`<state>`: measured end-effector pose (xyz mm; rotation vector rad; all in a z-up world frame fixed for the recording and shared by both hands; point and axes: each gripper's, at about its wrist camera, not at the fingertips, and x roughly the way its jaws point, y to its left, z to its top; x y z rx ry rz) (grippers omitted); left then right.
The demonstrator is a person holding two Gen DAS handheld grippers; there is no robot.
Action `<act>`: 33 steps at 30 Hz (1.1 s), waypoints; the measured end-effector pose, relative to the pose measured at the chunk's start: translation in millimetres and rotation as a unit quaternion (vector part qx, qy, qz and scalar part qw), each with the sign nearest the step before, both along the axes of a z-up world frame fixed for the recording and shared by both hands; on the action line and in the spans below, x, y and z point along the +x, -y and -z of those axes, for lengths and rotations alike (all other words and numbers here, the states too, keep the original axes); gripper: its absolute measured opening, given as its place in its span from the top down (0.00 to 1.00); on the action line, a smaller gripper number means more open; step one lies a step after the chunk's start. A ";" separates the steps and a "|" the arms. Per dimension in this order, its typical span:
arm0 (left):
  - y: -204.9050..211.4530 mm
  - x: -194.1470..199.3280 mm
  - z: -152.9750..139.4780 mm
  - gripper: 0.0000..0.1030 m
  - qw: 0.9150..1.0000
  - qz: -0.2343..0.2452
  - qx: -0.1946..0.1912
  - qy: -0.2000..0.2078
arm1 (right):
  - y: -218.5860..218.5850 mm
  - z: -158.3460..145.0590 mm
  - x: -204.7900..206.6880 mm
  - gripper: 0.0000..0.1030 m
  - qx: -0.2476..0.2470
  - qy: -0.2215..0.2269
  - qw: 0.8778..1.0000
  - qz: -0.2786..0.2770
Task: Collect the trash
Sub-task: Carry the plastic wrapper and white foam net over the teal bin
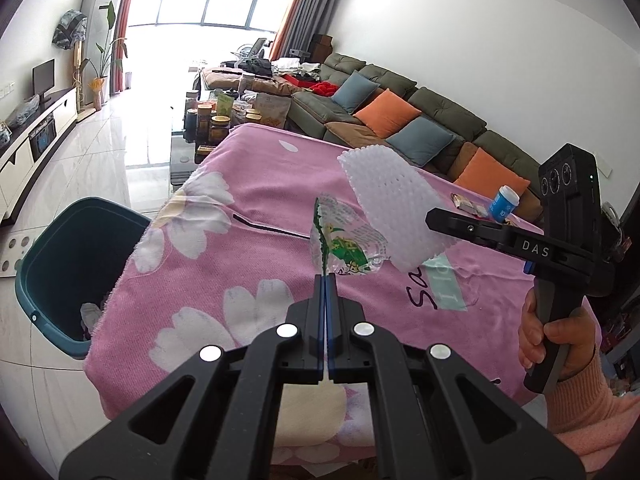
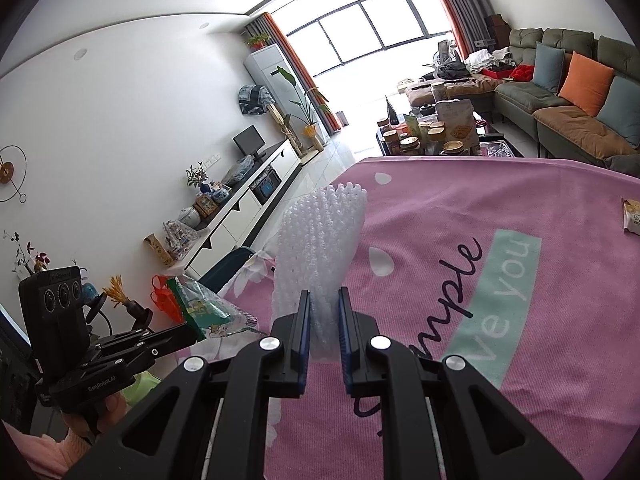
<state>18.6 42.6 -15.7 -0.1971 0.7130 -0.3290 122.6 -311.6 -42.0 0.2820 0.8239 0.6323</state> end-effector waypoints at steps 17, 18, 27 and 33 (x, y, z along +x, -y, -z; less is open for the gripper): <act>-31.7 -9.6 -7.0 0.99 0.999 -0.043 -0.001 0.009 | -24.6 3.5 13.3 0.89 0.013 -0.009 0.999 -0.029; -34.2 -10.3 -7.2 0.99 0.999 -0.046 -0.001 0.009 | -26.9 3.5 14.2 0.89 0.014 -0.010 0.999 -0.032; -53.8 -14.4 -9.3 0.99 0.997 -0.073 0.000 0.013 | -51.6 1.7 19.3 0.89 0.017 -0.011 0.998 -0.060; -72.9 -15.1 -10.3 0.99 0.995 -0.099 0.001 0.014 | -75.5 4.0 25.9 0.89 0.019 -0.022 0.996 -0.085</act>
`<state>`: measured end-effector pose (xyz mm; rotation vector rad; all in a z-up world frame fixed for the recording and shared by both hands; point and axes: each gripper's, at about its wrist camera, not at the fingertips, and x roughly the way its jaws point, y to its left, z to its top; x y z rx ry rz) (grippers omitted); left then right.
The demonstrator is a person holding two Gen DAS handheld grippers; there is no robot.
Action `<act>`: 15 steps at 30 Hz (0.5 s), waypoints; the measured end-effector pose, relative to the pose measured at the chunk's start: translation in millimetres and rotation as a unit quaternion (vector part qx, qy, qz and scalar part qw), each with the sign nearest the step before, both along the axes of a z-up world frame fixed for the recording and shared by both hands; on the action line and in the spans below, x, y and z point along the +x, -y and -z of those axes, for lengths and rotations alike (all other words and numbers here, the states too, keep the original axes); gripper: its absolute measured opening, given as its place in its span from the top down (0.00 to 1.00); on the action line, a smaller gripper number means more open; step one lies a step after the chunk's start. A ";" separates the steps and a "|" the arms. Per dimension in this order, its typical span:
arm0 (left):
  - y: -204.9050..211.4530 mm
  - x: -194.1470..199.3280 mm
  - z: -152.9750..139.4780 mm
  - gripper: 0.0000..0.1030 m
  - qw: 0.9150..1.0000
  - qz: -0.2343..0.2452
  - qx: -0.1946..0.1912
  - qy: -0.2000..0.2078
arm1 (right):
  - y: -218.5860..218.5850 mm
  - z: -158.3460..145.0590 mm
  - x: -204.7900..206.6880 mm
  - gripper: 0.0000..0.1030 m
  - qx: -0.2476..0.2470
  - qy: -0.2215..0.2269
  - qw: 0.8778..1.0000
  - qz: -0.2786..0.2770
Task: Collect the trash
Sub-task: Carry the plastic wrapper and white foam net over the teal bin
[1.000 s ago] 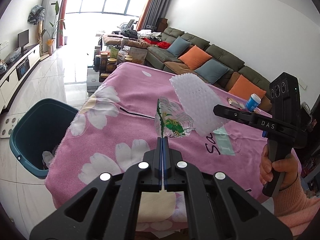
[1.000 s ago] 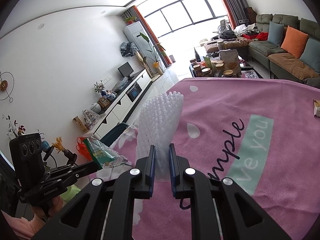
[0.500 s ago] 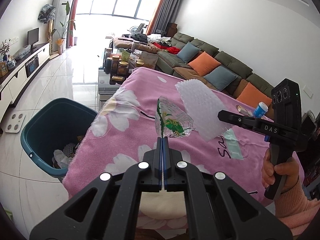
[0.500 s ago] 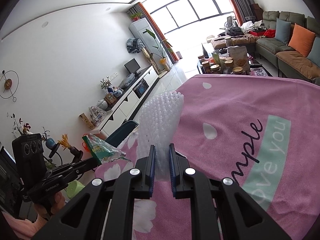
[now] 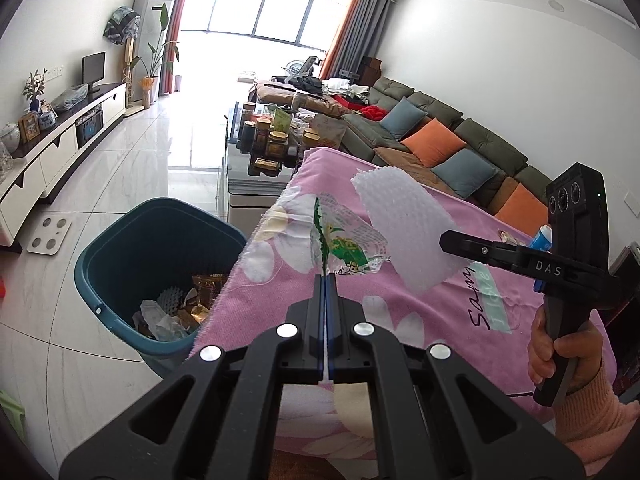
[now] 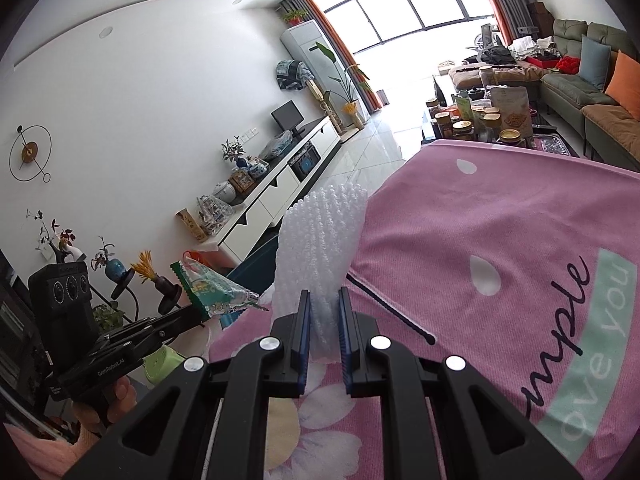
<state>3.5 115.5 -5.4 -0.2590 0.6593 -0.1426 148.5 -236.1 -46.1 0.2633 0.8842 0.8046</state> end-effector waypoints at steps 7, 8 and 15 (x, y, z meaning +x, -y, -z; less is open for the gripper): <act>-19.5 -0.8 -4.6 0.99 1.000 -0.028 0.001 0.005 | -33.2 3.2 8.6 0.89 0.005 -0.015 0.999 -0.029; -22.3 -0.5 -5.1 0.99 0.999 -0.031 0.002 0.006 | -37.4 3.0 8.6 0.89 0.005 -0.016 0.999 -0.032; -42.8 -0.7 -5.8 0.99 0.998 -0.058 0.000 0.007 | -65.7 2.6 15.1 0.89 0.001 -0.020 0.999 -0.051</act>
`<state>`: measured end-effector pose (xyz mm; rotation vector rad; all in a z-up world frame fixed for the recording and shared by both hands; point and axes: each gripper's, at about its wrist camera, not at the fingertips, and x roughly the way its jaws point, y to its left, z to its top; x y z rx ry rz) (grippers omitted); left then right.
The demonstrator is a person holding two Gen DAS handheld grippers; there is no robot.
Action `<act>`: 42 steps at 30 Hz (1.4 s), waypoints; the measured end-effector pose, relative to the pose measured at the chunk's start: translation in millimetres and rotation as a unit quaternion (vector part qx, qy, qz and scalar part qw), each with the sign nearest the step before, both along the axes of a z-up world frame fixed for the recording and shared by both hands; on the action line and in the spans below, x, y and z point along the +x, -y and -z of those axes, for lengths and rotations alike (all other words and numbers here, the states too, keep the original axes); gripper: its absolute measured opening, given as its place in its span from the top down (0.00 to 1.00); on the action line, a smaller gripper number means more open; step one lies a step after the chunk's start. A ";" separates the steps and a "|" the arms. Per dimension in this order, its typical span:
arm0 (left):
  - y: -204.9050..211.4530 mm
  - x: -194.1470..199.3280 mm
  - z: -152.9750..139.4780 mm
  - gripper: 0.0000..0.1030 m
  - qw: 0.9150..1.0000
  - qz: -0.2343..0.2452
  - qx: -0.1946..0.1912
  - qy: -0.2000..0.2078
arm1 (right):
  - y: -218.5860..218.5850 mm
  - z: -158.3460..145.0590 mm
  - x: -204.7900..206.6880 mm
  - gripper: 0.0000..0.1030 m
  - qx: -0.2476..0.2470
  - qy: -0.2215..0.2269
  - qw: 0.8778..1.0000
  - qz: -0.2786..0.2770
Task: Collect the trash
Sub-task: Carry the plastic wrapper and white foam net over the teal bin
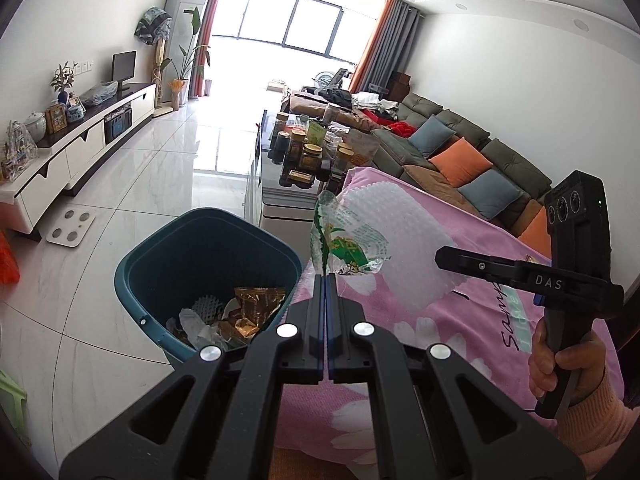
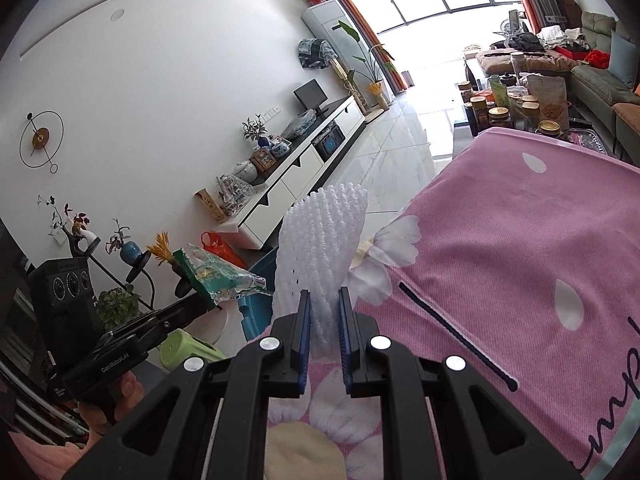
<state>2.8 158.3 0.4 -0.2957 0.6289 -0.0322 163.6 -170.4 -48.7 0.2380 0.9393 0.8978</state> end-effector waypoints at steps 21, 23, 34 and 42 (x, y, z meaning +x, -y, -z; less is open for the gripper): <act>-47.2 12.4 13.8 0.99 0.998 -0.064 0.004 -0.021 | -73.8 13.4 21.9 0.89 -0.013 -0.035 0.999 -0.031; -46.4 14.5 15.2 0.99 0.997 -0.068 0.005 -0.024 | -77.7 16.8 23.7 0.89 -0.016 -0.039 0.999 -0.031; -56.4 24.9 28.0 0.99 0.995 -0.089 0.004 -0.042 | -103.3 33.1 31.8 0.88 -0.036 -0.060 0.997 -0.030; -65.0 33.1 39.2 0.99 0.993 -0.100 0.006 -0.056 | -122.9 42.7 34.4 0.88 -0.054 -0.069 0.995 -0.040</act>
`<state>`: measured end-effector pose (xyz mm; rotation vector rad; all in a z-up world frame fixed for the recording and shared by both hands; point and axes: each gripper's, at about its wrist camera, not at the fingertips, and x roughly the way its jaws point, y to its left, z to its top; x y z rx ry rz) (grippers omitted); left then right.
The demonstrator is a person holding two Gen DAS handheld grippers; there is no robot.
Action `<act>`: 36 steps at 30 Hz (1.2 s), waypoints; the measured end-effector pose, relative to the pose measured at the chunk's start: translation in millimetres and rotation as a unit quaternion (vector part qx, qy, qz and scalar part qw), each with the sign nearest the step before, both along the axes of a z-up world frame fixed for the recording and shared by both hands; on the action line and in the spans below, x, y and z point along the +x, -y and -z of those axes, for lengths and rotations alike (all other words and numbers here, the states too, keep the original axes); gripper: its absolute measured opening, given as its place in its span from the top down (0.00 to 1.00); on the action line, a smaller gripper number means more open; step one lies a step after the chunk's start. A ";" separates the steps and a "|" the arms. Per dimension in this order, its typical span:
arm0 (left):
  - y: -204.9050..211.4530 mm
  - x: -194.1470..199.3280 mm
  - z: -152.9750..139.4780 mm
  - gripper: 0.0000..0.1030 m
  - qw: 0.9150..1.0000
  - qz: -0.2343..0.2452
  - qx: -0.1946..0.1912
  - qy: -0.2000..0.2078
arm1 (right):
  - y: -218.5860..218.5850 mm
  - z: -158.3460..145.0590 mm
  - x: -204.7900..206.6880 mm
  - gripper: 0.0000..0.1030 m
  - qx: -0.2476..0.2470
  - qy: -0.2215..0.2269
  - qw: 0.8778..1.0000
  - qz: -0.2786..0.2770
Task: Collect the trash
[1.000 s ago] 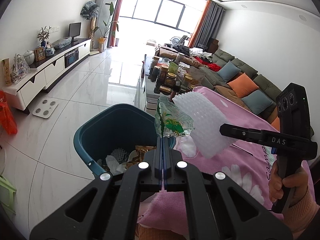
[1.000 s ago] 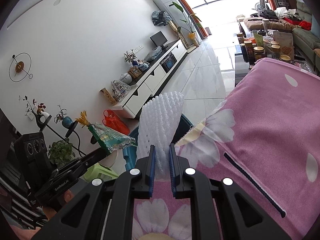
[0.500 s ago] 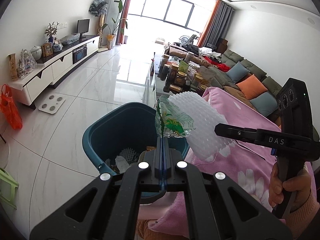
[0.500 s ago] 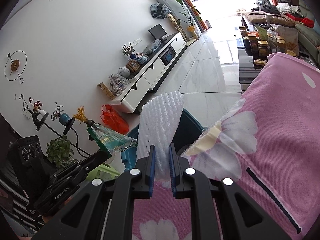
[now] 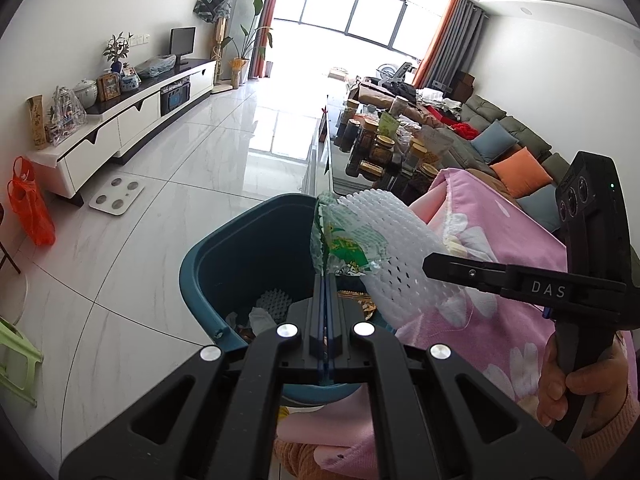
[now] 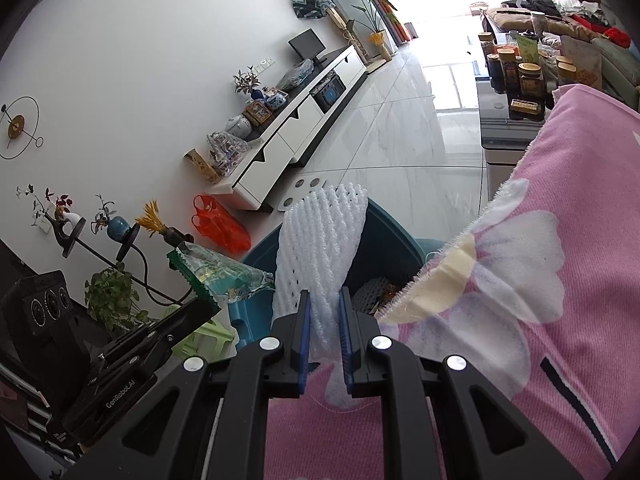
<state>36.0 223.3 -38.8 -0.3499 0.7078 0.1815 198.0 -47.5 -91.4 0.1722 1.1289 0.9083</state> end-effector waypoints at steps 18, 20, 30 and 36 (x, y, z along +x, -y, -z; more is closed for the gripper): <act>-8.6 31.1 40.5 0.94 0.999 -0.020 0.001 -0.050 | -21.1 8.7 5.3 0.72 -0.032 0.008 0.999 0.007; -9.3 33.7 46.9 0.88 0.998 -0.021 -0.005 -0.056 | -18.8 8.1 4.5 0.71 -0.031 0.011 0.999 0.009; 17.6 8.6 19.4 0.51 1.000 -0.009 0.029 0.002 | 32.4 -25.6 -23.8 0.49 -0.005 0.076 0.997 0.007; 62.1 -24.4 -9.8 0.13 0.995 0.028 0.068 0.073 | 92.3 -51.0 -57.6 0.26 -0.004 0.151 0.988 0.040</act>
